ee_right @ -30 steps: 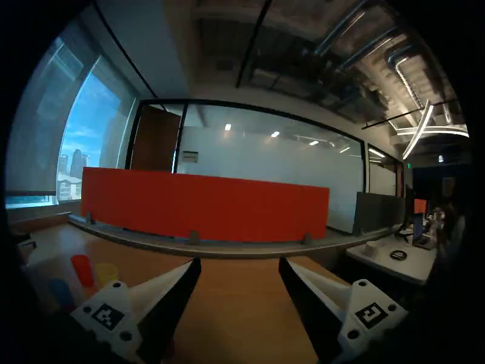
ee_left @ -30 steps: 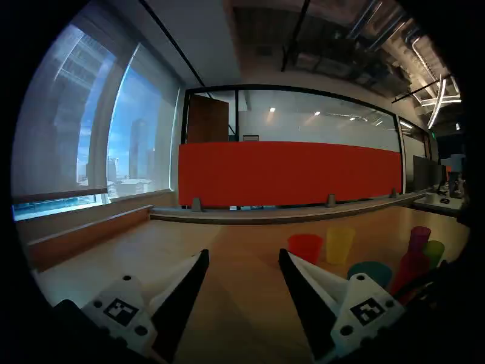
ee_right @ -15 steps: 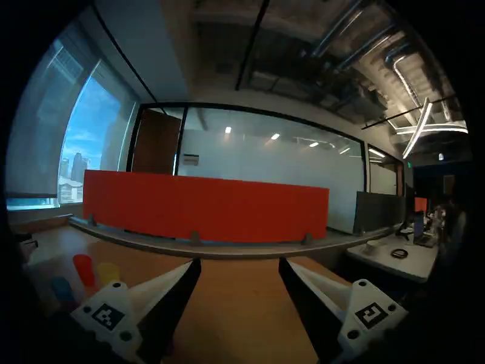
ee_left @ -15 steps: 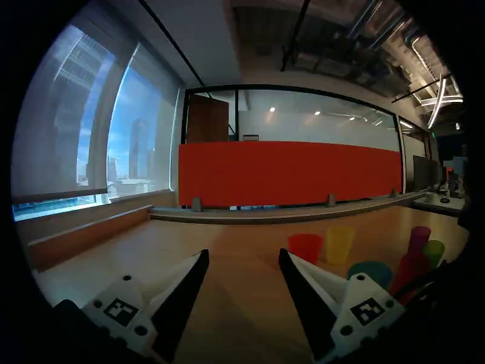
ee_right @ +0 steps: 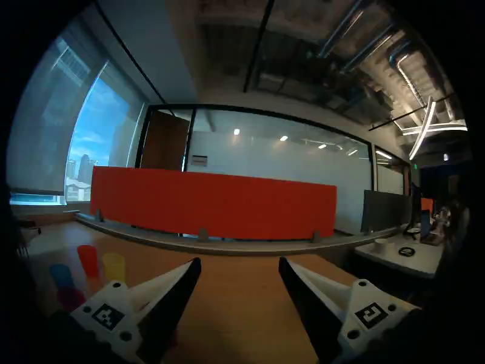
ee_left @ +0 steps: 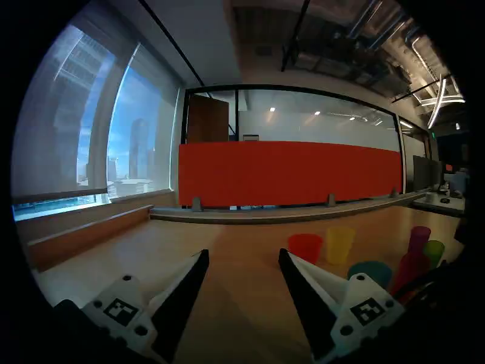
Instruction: Pour water
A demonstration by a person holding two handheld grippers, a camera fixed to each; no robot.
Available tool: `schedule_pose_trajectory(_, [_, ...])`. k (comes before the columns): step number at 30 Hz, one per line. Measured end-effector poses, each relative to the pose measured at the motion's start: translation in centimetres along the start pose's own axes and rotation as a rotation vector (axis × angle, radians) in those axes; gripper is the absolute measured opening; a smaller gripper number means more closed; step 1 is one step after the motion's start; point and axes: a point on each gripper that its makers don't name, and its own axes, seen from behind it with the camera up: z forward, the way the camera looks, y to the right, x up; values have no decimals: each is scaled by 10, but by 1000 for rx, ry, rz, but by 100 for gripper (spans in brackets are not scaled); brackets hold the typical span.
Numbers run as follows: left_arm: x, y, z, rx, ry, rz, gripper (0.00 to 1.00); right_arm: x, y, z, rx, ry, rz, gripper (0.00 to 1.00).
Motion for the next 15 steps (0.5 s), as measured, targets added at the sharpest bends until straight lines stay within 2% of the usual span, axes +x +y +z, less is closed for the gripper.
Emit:
schedule_pose_trajectory(8, [0,0,0,0,0,0,85,-14,-30,3,71,18,5,99])
schedule_pose_trajectory(15, [0,0,0,0,0,0,85,-31,-26,9,87,0,69,100])
